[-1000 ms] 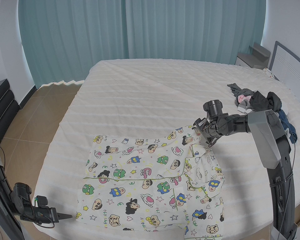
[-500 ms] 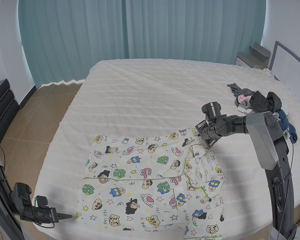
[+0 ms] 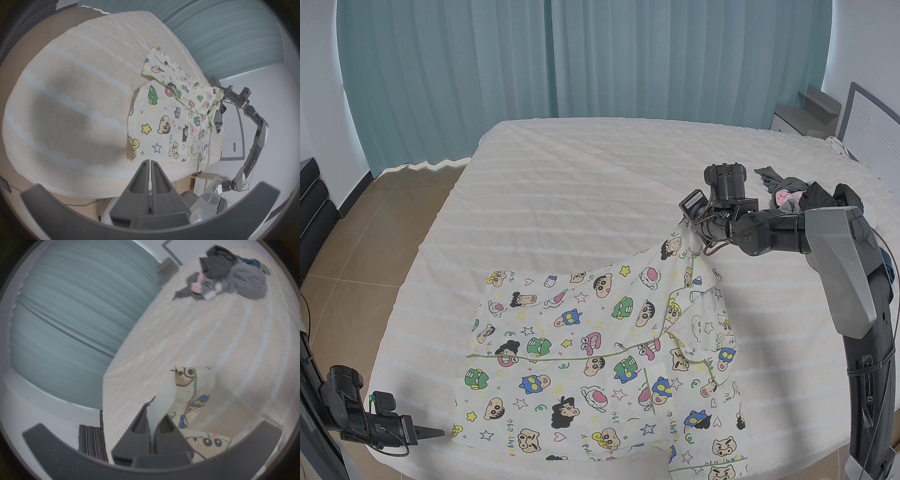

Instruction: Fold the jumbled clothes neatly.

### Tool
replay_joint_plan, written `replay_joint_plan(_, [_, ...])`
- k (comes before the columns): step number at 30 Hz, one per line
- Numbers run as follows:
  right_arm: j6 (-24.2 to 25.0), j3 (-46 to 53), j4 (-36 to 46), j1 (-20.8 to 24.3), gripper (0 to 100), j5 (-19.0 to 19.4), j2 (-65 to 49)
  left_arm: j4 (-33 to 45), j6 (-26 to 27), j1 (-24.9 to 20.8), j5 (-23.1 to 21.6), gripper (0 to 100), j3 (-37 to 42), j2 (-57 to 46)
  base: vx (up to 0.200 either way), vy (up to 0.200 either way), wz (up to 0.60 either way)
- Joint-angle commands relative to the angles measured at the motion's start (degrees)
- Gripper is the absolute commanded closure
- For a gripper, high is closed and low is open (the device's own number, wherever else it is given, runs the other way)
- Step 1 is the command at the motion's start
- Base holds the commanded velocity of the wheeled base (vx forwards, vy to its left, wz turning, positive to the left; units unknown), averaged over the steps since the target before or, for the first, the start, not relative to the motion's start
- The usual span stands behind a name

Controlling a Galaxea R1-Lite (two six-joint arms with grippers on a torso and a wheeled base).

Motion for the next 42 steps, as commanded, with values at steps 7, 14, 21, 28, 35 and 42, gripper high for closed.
replay_joint_plan(7, [-12.2,15.1,-6.6,-1.7,100,-0.5,-1.3,0.0,0.1,0.0,0.0,100,0.9,0.0,0.0,0.0,0.0])
replay_joint_plan(14, [-14.0,12.7,-0.1,-4.6,100,-2.9,1.1,0.0,0.1,0.0,0.0,100,0.9,0.0,0.0,0.0,0.0])
replay_joint_plan(21, [-15.3,13.0,1.1,-4.6,0,-3.1,1.2,0.0,0.1,0.0,0.0,100,0.9,0.0,0.0,0.0,0.0])
replay_joint_plan(28, [-16.2,14.4,0.9,-4.6,0,-3.4,-1.6,0.0,0.0,0.1,-0.2,100,0.9,-0.2,0.0,0.0,0.0])
replay_joint_plan(35, [-17.1,22.2,0.0,-6.0,0,-4.0,-9.6,-3.6,-1.2,0.5,-1.2,100,0.4,-5.5,0.0,0.0,0.0])
replay_joint_plan(42, [-19.6,40.1,-10.0,-4.5,0,-3.8,-19.2,-8.7,-33.2,-14.9,6.7,100,-14.7,-18.4,0.0,0.0,0.0])
